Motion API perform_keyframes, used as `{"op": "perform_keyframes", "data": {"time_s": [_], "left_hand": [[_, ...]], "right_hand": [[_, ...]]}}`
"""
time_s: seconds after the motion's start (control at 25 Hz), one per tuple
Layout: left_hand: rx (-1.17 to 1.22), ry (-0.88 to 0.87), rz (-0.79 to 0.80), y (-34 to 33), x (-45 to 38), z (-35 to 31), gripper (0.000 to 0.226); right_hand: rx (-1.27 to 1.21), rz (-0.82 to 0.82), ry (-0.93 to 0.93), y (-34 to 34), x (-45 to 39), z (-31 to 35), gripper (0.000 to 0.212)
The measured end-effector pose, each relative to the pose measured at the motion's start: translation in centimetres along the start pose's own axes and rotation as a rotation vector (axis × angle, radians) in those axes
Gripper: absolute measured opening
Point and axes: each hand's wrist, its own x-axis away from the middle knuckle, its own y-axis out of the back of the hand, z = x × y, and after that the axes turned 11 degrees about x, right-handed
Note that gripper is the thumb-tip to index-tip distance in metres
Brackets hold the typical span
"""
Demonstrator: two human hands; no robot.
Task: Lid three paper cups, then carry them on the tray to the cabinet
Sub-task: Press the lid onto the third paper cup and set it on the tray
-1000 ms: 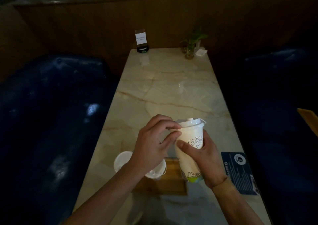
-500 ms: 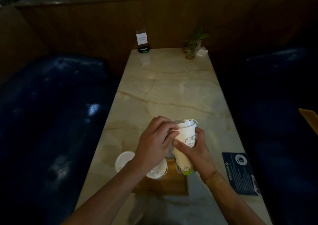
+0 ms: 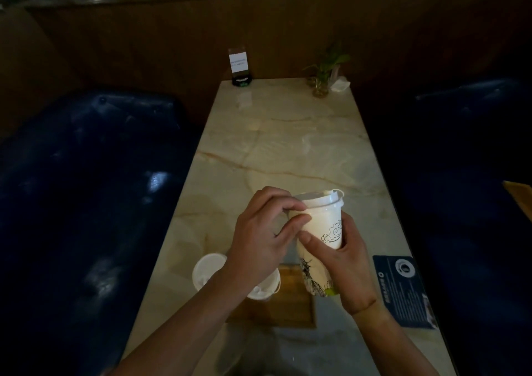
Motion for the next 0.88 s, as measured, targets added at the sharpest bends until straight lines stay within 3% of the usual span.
{"op": "perform_keyframes", "data": {"time_s": [0.28,0.48,0.68,0.88], "left_hand": [[0.036,0.107,0.045,0.0,0.8,0.9,0.014],[-0.034,0.12,0.069,0.0,0.9,1.8,0.009],[-0.132,0.116,0.087,-0.8,0.6,1.1,0.011],[-0.105,0.078,0.058,-0.6,0.2,0.4,0.011]], "right_hand": [[-0.158,0.116,-0.165,0.0,0.1,-1.1,0.056],[-0.063,0.167,-0.206,-0.5,-0.7,-1.3,0.072],[0.219,0.009,-0.138,-1.4,-1.5,-0.4,0.092],[0.226,-0.044,-0.092,-0.9,-1.3,0.1,0.083]]}}
